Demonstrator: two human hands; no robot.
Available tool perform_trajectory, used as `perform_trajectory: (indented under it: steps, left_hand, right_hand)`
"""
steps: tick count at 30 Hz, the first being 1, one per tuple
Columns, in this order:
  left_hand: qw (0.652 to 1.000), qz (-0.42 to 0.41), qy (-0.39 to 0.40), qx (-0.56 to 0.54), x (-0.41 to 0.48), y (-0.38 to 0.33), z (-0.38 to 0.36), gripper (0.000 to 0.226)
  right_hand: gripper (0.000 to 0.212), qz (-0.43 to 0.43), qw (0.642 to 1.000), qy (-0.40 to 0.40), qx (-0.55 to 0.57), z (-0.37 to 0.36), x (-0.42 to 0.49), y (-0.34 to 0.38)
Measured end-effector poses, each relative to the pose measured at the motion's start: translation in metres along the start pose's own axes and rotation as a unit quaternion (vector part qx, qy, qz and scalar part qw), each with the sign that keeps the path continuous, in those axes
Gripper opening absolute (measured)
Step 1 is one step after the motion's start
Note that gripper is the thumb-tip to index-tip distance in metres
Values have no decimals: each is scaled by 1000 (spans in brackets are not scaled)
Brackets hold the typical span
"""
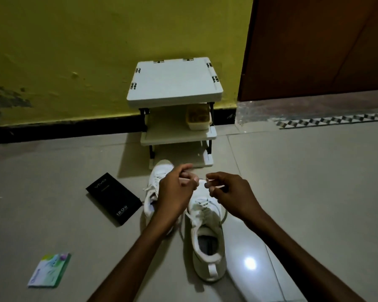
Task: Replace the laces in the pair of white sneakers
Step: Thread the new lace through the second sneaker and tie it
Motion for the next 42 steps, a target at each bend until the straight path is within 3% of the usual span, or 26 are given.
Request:
perform_trajectory:
  steps: [2,4,7,9,12,16,21,24,30,33,37,42]
  left_hand:
    - [998,29,1,54,-6,19,-4,28]
    - [987,50,25,150,-16,31,-5,9]
    - [945,88,72,307,-29,49,-9,34]
    - [928,111,98,341,-34,59,-14,47]
    - [939,150,123,286,-36,67,-24,44]
    - [968,143,105,179,-32,67,-30,19]
    - [982,140,126,17,-26,74,-32,10]
    - [990,81,106,-53,-19,61,-26,8]
    - [994,-38,103,-3,15,29,-15,15]
    - [990,-52,110,64,27,28,-17,20]
    - [974,44,203,91,19,53,-25,28]
    - [975,24,186,116,0,69,-22,14]
  right_hand:
    - [25,-29,997,-4,-75,-4,-3,-16]
    - [12,-60,985,-33,-160,-3,-13,-29]
    - [51,-137,956,-17,-257,-10,-23,-58]
    - [60,-184,945,23,-270,-20,-25,-76]
    - [54,-187,957,49,-215,-31,-22,-85]
    - [22,-120,987,26,-107,-36,-22,-73]
    - [19,-81,997,-10,-9,-42,-20,-70]
    - [13,-59,998,-15,30,-42,-18,-61]
    - [13,-1,991,130,-37,-53,-5,-34]
    - [26,4,993,107,-41,-49,-3,-30]
    - [30,-25,998,53,-31,-35,-2,-35]
    - [27,-65,997,12,26,-23,-3,-44]
Point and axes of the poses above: each hand's wrist, its own x-axis towards the middle knuckle, its own z-axis out of the back of the hand, y = z × x, the point moved 5 cm from there along x, towards the middle knuckle, and after that the axes turned 9 degrees about y, right-handed, at the moved point
